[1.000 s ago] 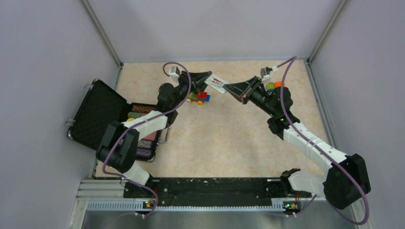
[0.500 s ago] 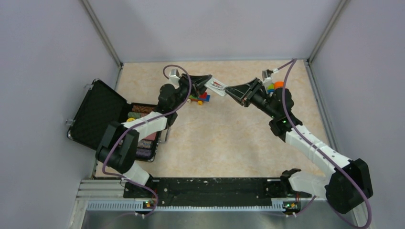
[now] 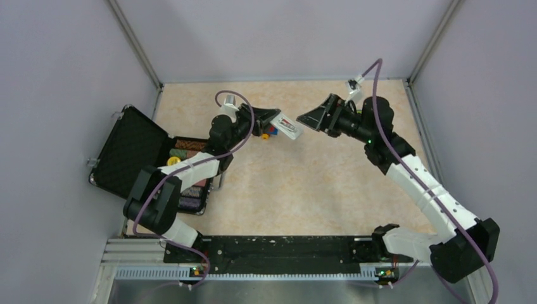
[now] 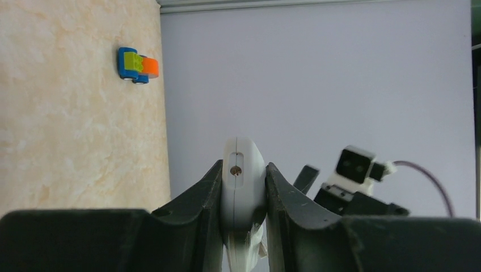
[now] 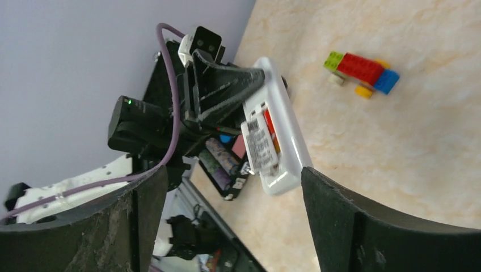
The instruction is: Load the batteries into the remote control
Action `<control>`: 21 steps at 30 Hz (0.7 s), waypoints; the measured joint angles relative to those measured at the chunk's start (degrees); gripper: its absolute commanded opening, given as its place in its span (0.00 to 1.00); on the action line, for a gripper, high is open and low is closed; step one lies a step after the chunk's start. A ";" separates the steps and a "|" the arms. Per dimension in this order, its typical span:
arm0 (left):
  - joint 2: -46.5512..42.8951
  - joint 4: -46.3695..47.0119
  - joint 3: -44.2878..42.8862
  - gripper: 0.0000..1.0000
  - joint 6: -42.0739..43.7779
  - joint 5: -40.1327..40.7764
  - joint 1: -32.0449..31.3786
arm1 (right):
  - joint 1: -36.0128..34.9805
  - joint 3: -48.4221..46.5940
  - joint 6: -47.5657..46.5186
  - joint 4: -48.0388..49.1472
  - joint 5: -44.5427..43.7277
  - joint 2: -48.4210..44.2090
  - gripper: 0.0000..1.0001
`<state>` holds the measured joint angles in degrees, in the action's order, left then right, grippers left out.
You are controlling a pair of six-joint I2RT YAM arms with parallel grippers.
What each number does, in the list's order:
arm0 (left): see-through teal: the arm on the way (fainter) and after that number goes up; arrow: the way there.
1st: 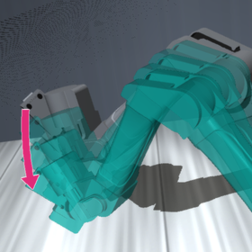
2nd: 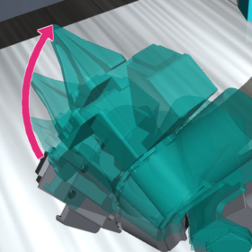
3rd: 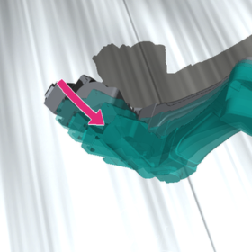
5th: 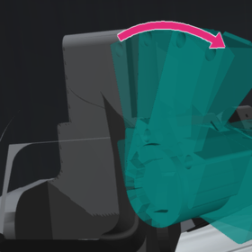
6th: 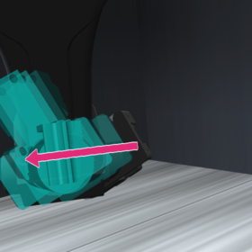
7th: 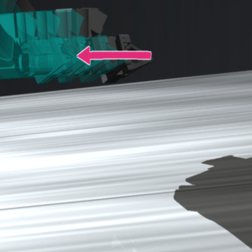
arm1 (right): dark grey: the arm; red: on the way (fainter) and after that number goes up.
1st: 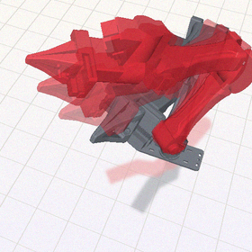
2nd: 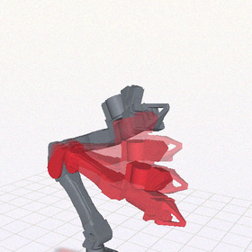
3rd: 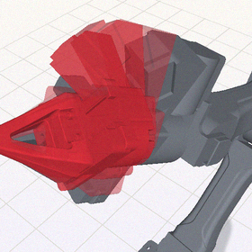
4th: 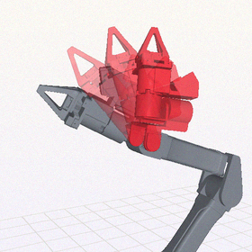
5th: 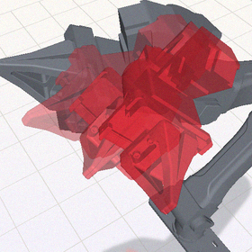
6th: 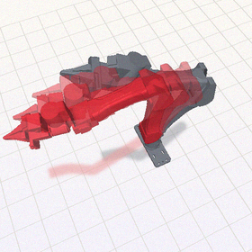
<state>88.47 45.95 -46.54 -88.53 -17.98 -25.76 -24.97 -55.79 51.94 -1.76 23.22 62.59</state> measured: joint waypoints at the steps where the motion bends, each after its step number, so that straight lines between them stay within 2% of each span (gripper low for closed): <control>1: -0.28 -0.31 0.24 0.00 0.61 -0.39 0.00 | 0.00 -4.39 -4.96 -4.66 0.35 2.12 0.97; 6: -2.32 -3.02 1.68 0.00 3.45 -2.25 0.00 | -1.84 -18.43 -23.85 -18.53 -1.44 9.07 0.99; 10: -2.99 -5.55 2.32 0.00 4.72 -3.96 -0.04 | -9.86 -23.41 -36.50 -27.12 -7.48 13.03 0.99; 14: -3.28 -7.43 2.99 0.00 4.79 -5.40 -0.33 | -16.33 -23.52 -43.45 -33.53 -10.80 16.96 0.99; 19: -3.39 -7.87 4.61 0.00 4.63 -6.78 -0.81 | -18.62 -23.39 -46.80 -36.76 -14.73 19.34 0.99; 21: -3.48 -7.91 5.11 0.00 4.55 -7.15 -1.01 | -18.80 -23.39 -47.34 -36.83 -16.06 19.65 0.96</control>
<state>84.99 38.04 -41.43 -83.99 -25.12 -26.76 -43.77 -79.18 4.60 -38.59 7.16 82.24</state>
